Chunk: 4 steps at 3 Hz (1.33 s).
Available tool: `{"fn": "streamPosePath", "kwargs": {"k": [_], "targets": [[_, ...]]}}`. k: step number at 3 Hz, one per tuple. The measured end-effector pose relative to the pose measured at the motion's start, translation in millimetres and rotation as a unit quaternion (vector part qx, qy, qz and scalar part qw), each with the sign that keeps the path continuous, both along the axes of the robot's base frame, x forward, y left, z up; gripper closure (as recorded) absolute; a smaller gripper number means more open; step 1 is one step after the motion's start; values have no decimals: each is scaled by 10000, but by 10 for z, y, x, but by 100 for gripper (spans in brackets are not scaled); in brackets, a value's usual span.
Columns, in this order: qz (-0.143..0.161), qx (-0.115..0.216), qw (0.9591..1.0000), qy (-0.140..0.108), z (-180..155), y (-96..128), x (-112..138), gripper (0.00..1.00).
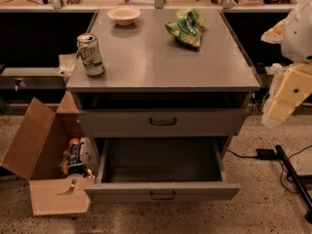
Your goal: Close middle drawer
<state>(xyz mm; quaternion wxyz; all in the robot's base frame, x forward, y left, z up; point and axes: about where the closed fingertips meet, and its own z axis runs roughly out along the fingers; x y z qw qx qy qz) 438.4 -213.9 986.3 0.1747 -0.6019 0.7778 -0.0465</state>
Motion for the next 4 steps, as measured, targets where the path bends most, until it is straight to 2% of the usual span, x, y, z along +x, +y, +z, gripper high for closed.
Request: {"fn": "streamPosePath", "kwargs": {"k": [1,2,3,4], "targets": [[0,0,10000,2,-2,0,0,0],[63,-80,9995,312,-332,61,-43,0],[-12,85,9976,694,-896,171,-219,0],[-228,239,9969,719,-1438,242,-380,0]]}}
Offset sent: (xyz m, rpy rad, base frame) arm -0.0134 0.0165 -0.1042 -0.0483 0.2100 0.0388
